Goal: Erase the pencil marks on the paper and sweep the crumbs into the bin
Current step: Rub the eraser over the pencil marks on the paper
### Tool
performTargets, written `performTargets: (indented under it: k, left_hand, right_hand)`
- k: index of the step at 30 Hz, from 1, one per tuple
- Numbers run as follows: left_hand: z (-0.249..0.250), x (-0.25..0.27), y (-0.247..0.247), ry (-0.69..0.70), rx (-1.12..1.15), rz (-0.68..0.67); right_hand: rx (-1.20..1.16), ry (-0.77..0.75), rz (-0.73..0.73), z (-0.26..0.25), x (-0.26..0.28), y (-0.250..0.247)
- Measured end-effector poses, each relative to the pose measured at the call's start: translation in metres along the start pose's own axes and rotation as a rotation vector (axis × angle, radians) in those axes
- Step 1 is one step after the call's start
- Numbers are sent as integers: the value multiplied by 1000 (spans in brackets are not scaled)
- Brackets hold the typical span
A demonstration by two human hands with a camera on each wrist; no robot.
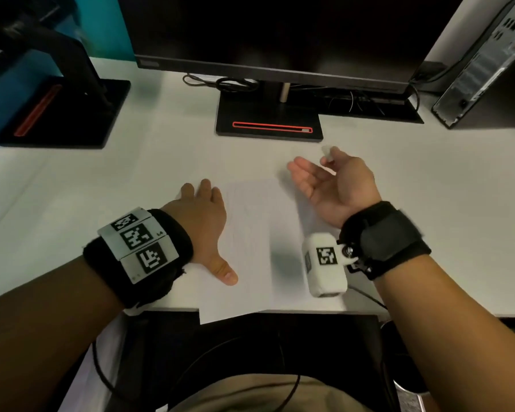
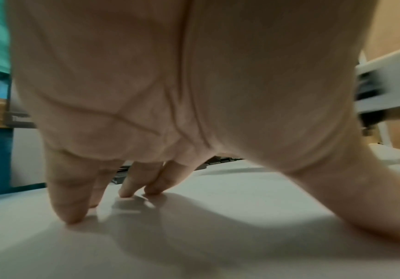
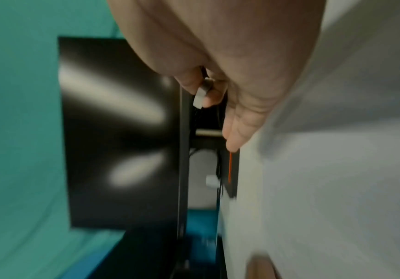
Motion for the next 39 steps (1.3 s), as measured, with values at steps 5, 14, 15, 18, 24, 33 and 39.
performTargets:
  k: [5,14,15,18,24,33,39]
  left_hand:
    - [-1,0,2,13,-10,7]
    - [-2,5,4,18,13,-26]
    - [-2,5,4,20,11,-22]
    - [4,3,-3,56,-35,29]
    - [21,-2,-5,129,-56,-18]
    - [21,1,-2,98,-50,-73]
    - [21,1,-2,94,-52,-86]
  right_hand:
    - [603,499,-281,119,33,46]
    - [114,12,37,-14,-36,-5]
    - [102,-34,70,-26,-33,-14]
    - [110,-76,-4,-36,-14,-10]
    - [1217,140,-261,35,17,40]
    - [2049,-22,-150,16,-17,61]
    - [2089,-6,-247,29,-21,61]
Point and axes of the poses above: each hand's wrist, its own x-axis away from the middle knuckle, its own y-axis out of the palm, z = x × y, the point moved 10 cm from there along -x, towards the middle knuckle, and after that the axes turned 7 degrees about y, right-handed, at the moved point
